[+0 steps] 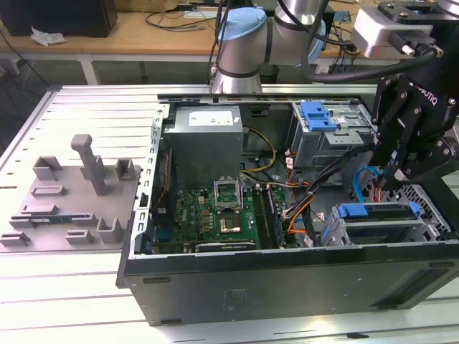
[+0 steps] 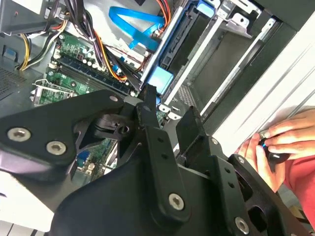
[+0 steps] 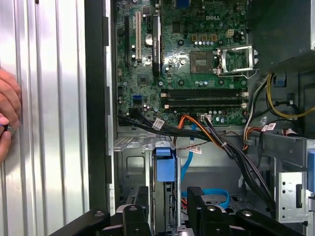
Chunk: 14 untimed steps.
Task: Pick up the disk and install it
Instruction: 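Insert the disk into the insertion slot, then insert the first disk wire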
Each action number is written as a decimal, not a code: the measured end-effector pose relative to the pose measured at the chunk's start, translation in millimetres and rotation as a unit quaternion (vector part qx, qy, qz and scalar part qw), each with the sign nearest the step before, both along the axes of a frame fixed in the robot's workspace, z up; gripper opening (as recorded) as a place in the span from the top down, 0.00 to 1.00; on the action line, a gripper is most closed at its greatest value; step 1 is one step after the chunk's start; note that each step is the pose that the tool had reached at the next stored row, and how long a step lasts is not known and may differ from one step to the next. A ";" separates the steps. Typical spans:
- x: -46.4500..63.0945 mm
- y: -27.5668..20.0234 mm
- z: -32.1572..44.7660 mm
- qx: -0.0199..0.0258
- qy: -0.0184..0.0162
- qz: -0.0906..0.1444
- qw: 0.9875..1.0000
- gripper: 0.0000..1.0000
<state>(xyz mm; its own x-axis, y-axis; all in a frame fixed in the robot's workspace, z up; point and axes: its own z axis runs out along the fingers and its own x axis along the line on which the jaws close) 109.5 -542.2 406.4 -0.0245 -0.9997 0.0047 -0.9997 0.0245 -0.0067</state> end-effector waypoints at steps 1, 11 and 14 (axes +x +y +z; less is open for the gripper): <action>0.0 0.0 0.0 0.000 0.000 0.000 1.000 0.56; 0.0 0.0 0.0 0.000 0.000 0.000 1.000 0.56; 0.0 0.0 0.0 0.000 0.000 0.000 1.000 0.56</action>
